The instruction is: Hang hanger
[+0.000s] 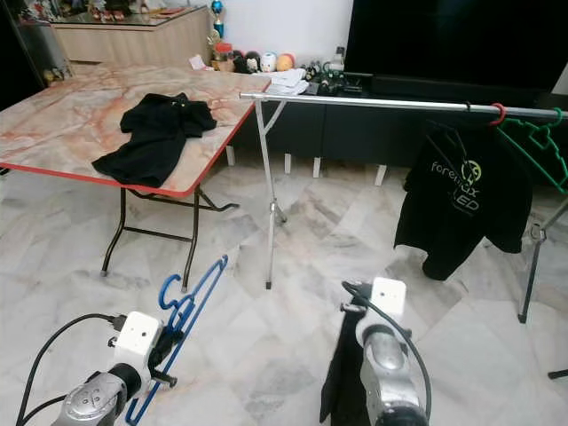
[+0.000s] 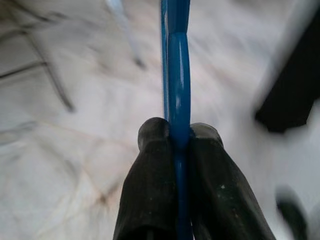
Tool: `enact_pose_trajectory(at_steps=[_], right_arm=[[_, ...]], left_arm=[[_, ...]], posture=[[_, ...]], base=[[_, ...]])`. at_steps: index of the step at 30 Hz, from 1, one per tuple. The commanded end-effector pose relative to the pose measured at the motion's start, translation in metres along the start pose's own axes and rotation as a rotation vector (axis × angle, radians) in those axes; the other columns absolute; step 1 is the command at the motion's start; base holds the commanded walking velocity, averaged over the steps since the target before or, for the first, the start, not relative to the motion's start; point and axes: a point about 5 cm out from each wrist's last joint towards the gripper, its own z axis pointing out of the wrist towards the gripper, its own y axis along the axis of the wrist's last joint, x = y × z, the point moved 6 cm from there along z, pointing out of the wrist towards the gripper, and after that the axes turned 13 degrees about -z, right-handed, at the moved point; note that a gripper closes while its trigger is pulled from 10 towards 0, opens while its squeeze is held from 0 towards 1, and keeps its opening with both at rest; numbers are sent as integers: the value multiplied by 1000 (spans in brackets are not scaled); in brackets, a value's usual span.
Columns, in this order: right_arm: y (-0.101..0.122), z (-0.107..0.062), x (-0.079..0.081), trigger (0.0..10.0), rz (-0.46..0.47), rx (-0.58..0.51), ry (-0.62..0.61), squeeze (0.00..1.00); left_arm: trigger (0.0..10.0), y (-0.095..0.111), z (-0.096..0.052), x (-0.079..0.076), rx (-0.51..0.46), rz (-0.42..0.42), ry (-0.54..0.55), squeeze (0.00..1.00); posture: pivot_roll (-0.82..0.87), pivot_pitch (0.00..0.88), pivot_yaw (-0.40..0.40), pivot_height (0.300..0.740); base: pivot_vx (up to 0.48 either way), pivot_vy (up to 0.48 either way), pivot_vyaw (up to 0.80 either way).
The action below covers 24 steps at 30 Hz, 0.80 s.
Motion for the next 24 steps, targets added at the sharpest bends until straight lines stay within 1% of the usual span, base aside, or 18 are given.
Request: enact_pose_trajectory(at_steps=[1, 3, 4, 5, 6, 7, 9, 11, 13, 14, 15, 16, 18, 19, 21, 23, 24], right_arm=[[15, 4, 7, 10000, -104, -48, 66, 0], [20, 6, 10, 10000, -152, -62, 102, 0], [23, 6, 12, 10000, -172, -67, 123, 0], [27, 8, 15, 10000, -208, -76, 156, 0], [27, 8, 15, 10000, -208, -76, 156, 0], [30, 9, 18, 10000, -286, -85, 188, 0], [32, 9, 23, 10000, -453, -96, 234, 0], [32, 11, 23, 10000, -551, -95, 255, 0], [35, 12, 24, 10000, -585, -93, 281, 0], [39, 12, 30, 10000, -644, -112, 330, 0], [41, 11, 33, 10000, -677, -124, 354, 0], [41, 11, 33, 10000, -677, -124, 354, 0], [42, 11, 40, 10000, -734, -132, 406, 0], [42, 11, 40, 10000, -734, -132, 406, 0], [42, 11, 43, 10000, -807, -130, 430, 0], [42, 11, 44, 10000, -829, -125, 437, 0], [42, 12, 45, 10000, -833, -117, 433, 0]], left_arm=[[10000, -5, -1, -7, 80, 57, -76, 0], [10000, -10, -4, -9, 129, 72, -118, 0], [10000, -10, -6, -13, 146, 87, -166, 0], [10000, -11, -10, -21, 164, 105, -242, 0], [10000, -11, -10, -21, 164, 105, -242, 0], [10000, -9, -12, -25, 172, 108, -294, 0], [10000, -4, -14, -29, 177, 109, -354, 0], [10000, 2, -16, -33, 179, 103, -406, 0], [10000, 8, -18, -39, 183, 88, -465, 0], [10000, 13, -20, -44, 182, 85, -512, 0], [10000, 16, -21, -46, 176, 76, -534, 0], [10000, 16, -21, -46, 176, 76, -534, 0], [10000, 25, -25, -52, 157, 44, -592, 0], [10000, 25, -25, -52, 157, 44, -592, 0], [10000, 29, -28, -57, 159, 52, -639, 0], [10000, 32, -29, -60, 155, 48, -665, 0], [10000, 37, -29, -62, 136, 33, -675, 0]], posture=[[59, 37, 18, 740], [62, 37, 16, 740], [62, 37, 16, 740], [62, 37, 16, 740], [62, 37, 16, 740], [60, 32, 15, 740], [58, 30, 15, 740], [58, 28, 14, 740], [59, 25, 11, 740], [60, 26, 11, 740], [59, 22, 10, 740], [59, 22, 10, 740], [57, 17, 7, 740], [57, 17, 7, 740], [64, 10, 1, 740], [67, 7, 0, 740], [71, 1, -1, 740]], base=[[0, 0, 0], [0, 0, 0], [0, 0, 0], [0, 0, 0], [0, 0, 0], [0, 0, 0], [0, 0, 0], [0, 0, 0], [0, 0, 0], [0, 0, 0], [0, 0, 0], [0, 0, 0], [0, 0, 0], [0, 0, 0], [0, 0, 0], [0, 0, 0], [0, 0, 0]])
